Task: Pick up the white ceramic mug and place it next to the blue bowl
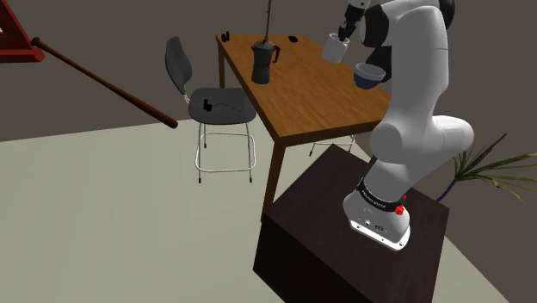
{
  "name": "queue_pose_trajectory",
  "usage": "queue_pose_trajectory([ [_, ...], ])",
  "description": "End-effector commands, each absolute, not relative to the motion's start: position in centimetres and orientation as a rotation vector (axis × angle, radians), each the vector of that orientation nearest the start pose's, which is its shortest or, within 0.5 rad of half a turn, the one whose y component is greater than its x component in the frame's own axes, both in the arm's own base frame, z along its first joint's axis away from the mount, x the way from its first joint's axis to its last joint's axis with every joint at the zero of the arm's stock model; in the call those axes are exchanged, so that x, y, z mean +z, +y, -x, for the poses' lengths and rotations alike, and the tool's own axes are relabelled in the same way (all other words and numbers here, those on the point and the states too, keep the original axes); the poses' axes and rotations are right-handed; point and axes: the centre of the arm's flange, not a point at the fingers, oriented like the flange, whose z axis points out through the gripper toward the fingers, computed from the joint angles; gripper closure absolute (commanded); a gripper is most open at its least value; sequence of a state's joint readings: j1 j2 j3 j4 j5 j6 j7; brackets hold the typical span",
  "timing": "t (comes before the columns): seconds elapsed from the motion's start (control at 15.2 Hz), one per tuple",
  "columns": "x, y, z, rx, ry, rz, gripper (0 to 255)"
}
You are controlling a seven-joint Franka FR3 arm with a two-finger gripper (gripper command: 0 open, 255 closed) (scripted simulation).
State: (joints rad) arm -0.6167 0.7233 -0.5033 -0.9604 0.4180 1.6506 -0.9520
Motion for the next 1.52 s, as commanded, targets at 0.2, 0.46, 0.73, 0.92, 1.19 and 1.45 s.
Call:
queue_pose_trajectory([
  [0.2,45.4,-57.5,-47.2,-0.151,0.121,3.114,255],
  [0.46,43.2,-57.5,-47.2,-0.151,0.121,3.114,255],
  [0.73,41.1,-57.5,-47.2,-0.151,0.121,3.114,255],
  [0.92,39.5,-57.5,-47.2,-0.151,0.121,3.114,255],
  [1.19,37.4,-57.5,-47.2,-0.151,0.121,3.114,255],
  [1.45,35.9,-57.5,-47.2,-0.151,0.121,3.114,255],
])
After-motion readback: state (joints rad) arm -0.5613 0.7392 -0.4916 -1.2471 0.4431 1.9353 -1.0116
